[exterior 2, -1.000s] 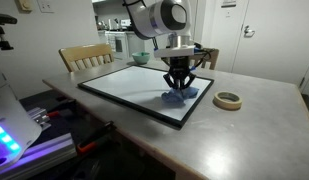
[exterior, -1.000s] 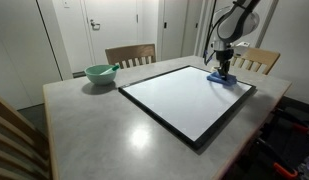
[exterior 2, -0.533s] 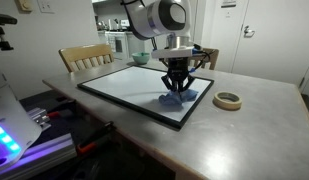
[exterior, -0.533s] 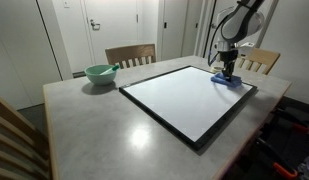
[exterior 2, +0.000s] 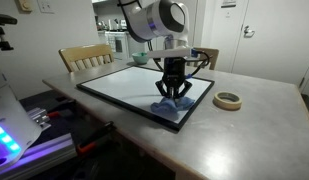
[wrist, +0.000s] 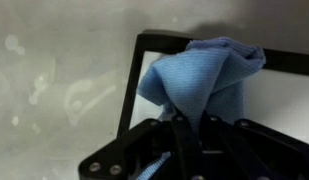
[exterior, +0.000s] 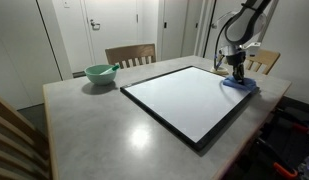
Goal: Use the blue cloth to wipe the whiteboard
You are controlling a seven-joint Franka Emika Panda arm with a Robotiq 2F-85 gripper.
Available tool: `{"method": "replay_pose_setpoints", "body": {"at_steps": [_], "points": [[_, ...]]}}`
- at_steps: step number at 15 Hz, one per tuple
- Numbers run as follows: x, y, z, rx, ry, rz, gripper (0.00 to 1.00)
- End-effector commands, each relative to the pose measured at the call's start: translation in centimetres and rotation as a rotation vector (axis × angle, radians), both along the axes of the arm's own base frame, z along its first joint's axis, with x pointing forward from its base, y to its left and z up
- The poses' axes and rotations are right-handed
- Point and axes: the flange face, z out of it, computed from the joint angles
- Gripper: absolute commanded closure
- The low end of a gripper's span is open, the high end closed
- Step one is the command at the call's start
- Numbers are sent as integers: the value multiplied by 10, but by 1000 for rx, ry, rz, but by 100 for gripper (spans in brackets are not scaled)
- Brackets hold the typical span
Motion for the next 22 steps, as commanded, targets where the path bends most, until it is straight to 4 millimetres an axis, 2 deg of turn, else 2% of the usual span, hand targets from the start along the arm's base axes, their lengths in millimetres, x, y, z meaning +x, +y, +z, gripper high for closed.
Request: {"method": "replay_pose_setpoints", "body": {"at_steps": [1,6,7,8,10,17,22], "points": [[-30,2,-36,-8,106,1,97],[-31,3,-39,-6,113,-6,97],[-30,3,-39,-3,110,-11,63],[-29,2,-38,-2,106,-22,62],[-28,1,-35,-5,97,-38,50],[-12,9,1,-59,41,-76,1],[4,23,27,-119,-12,-99,0]]}}
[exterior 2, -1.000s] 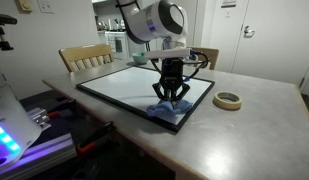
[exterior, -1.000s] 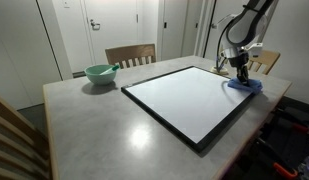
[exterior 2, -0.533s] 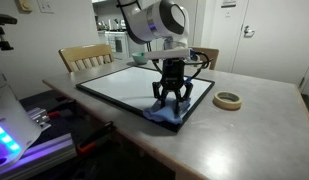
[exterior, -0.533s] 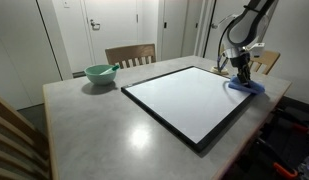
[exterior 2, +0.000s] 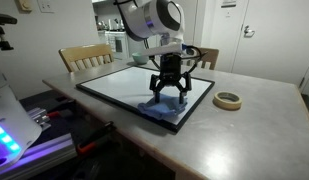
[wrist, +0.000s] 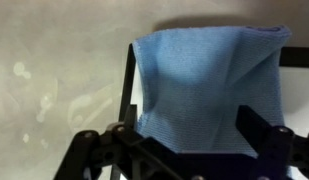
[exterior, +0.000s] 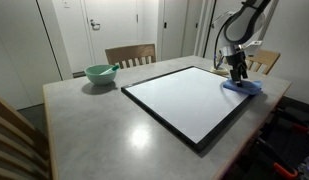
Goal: Use the blue cloth to wipe the whiteboard
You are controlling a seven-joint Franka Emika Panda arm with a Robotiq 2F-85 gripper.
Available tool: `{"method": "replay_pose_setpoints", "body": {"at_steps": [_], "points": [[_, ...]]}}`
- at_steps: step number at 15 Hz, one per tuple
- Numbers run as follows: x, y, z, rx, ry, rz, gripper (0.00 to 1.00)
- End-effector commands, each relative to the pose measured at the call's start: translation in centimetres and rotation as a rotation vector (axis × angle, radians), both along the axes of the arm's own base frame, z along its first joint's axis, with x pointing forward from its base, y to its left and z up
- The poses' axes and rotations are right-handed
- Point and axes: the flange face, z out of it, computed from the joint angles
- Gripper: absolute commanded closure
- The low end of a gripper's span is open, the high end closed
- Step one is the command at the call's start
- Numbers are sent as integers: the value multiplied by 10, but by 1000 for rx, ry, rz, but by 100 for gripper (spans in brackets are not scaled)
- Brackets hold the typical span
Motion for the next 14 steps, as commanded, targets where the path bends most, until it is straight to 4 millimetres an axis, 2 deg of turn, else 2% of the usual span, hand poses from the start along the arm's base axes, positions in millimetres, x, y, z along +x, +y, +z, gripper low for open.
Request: {"method": "replay_pose_setpoints", "body": {"at_steps": [1,7,14], "points": [[8,8,28,-53,-30,-20,0],[17,4,63,-120,-59,-93,0],[21,12,67,-108,-52,-101,0]]}}
